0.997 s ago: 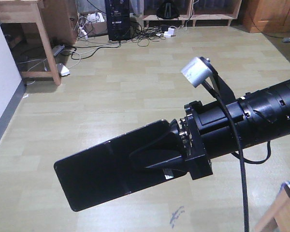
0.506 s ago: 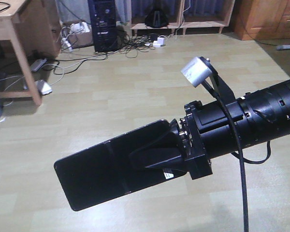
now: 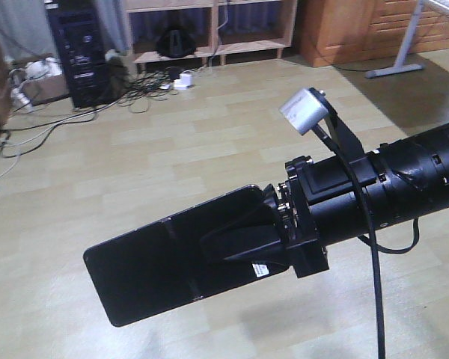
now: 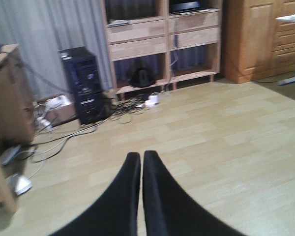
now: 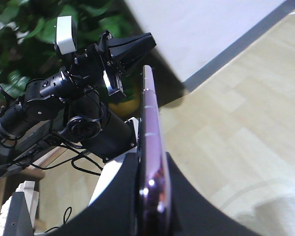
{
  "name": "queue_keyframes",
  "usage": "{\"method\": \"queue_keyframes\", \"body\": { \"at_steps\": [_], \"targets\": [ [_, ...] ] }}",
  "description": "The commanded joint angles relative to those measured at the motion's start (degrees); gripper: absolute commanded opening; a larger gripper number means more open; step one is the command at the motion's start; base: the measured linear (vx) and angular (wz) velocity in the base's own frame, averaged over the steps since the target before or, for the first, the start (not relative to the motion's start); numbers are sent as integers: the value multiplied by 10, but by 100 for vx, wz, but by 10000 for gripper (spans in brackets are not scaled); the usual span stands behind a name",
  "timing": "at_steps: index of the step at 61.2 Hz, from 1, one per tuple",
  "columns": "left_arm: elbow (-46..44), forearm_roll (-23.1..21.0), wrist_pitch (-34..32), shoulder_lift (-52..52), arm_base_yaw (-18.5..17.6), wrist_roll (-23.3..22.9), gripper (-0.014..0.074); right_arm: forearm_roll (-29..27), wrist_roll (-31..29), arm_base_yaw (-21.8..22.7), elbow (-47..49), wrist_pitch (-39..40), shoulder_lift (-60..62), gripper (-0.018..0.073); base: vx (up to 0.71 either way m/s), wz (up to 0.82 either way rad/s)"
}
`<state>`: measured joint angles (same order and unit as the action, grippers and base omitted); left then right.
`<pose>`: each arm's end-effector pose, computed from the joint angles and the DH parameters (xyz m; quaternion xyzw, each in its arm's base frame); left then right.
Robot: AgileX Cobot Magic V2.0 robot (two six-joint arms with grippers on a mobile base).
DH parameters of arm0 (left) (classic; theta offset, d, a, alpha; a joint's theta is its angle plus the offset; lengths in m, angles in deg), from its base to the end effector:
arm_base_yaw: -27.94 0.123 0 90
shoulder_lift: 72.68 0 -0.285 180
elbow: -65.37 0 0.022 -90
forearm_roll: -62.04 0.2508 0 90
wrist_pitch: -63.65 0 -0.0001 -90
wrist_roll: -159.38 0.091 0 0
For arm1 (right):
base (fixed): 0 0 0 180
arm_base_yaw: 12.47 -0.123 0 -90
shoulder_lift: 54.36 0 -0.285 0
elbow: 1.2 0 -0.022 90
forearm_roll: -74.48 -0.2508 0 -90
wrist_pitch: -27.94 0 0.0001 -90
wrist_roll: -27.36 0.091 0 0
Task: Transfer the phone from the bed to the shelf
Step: 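Hold the phone in the right gripper while the base turns away, then carry the phone in the right gripper toward the wooden shelf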
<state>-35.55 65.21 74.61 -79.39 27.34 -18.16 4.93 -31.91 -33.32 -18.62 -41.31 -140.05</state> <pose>0.0558 0.0004 0.1859 0.0368 0.7465 0.0327 0.6636 0.2075 0.1644 0.3355 -0.4003 0.7342 0.4972 0.2312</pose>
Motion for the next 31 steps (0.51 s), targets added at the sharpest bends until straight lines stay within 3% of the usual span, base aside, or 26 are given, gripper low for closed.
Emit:
{"method": "queue_keyframes", "body": {
  "at_steps": [1,31],
  "targets": [
    [-15,-3,-41,3,-1,-2,1,-51,-2,0,15,-47,18,-1,44,-37],
    [-15,-3,-41,3,-1,-2,1,-51,-2,0,15,-47,18,-1,45,-29]
  ]
}}
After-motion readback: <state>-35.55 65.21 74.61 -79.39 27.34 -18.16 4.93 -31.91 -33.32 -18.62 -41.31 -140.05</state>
